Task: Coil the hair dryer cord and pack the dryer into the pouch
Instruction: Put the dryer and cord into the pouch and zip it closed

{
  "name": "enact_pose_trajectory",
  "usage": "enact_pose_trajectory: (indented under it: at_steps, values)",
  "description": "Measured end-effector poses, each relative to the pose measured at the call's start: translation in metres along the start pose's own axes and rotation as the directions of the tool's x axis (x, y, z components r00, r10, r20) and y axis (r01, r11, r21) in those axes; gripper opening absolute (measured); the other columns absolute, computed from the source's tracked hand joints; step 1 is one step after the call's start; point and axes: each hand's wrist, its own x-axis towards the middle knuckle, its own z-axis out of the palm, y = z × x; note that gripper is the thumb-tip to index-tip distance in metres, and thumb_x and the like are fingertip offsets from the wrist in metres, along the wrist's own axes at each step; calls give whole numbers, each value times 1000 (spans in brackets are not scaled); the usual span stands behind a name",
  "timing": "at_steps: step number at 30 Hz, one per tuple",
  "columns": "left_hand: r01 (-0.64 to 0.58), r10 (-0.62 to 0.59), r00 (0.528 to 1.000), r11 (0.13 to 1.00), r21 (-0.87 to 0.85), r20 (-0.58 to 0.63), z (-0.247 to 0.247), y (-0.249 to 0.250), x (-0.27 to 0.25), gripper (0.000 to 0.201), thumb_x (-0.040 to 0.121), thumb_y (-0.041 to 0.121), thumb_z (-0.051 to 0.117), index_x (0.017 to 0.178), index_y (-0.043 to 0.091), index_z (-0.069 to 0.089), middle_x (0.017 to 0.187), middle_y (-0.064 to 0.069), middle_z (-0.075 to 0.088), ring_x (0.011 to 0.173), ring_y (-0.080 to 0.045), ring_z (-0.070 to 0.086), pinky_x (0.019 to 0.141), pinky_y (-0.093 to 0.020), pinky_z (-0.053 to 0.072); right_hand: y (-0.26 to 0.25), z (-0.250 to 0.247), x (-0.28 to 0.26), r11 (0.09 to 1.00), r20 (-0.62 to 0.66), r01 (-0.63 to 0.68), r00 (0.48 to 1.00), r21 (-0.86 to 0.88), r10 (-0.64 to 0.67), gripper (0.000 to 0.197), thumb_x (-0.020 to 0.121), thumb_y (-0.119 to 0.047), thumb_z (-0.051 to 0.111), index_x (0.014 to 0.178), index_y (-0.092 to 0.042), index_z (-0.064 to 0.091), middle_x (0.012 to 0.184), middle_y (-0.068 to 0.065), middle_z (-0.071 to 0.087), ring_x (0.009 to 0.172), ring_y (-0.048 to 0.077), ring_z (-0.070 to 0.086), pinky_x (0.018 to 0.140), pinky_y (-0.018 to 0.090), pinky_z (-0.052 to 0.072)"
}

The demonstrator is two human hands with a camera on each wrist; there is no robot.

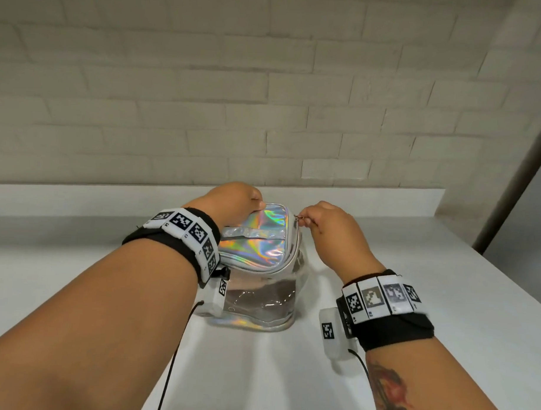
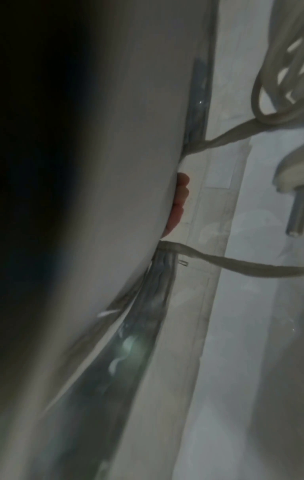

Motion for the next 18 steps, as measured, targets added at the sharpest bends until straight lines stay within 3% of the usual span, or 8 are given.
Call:
enact_pose_trajectory:
  at_steps: [2, 6, 9, 12, 18]
  values:
    - [45, -45, 999, 999, 12, -20, -1, -6, 2, 32, 99, 34, 46, 112, 13, 67, 113, -14, 67, 106, -32, 59, 80, -30, 40, -9, -4, -1, 990, 14, 76, 997, -115, -75, 28, 86, -5, 49, 95, -24, 68, 96, 2, 64, 90, 28, 57, 78, 35, 41]
    - [194, -190, 980, 978, 73, -60, -4, -31, 10, 42, 101, 33, 40, 120, 3, 62, 126, -19, 62, 117, -35, 55, 95, -36, 43, -31, -15, -8, 951, 158, 234, 966, -203, -204, 32, 79, -2, 50, 95, -24, 67, 94, 2, 64, 89, 29, 56, 76, 36, 44]
    - [233, -229, 972, 966, 109, -42, -1, -38, 17, 44, 99, 36, 41, 117, 4, 65, 123, -19, 63, 115, -36, 57, 94, -37, 44, -57, -16, -18, 939, 311, 293, 923, -179, -228, 24, 81, -8, 50, 92, -22, 66, 93, 4, 64, 88, 29, 59, 70, 33, 44]
    - [256, -254, 967, 957, 139, -32, 6, -31, 20, 40, 98, 35, 43, 116, 6, 65, 124, -16, 64, 114, -34, 58, 92, -39, 45, -76, -14, -25, 898, 376, 361, 892, -252, -253, 13, 85, -14, 47, 77, -15, 58, 81, 7, 61, 73, 31, 56, 58, 33, 38]
    - [280, -275, 960, 947, 160, -51, 13, -18, 24, 38, 95, 37, 45, 114, 10, 65, 125, -14, 63, 115, -34, 58, 91, -37, 45, -95, -11, -30, 955, 423, 249, 892, -159, -162, 22, 85, -28, 48, 77, -14, 63, 68, 7, 55, 67, 29, 49, 47, 29, 28]
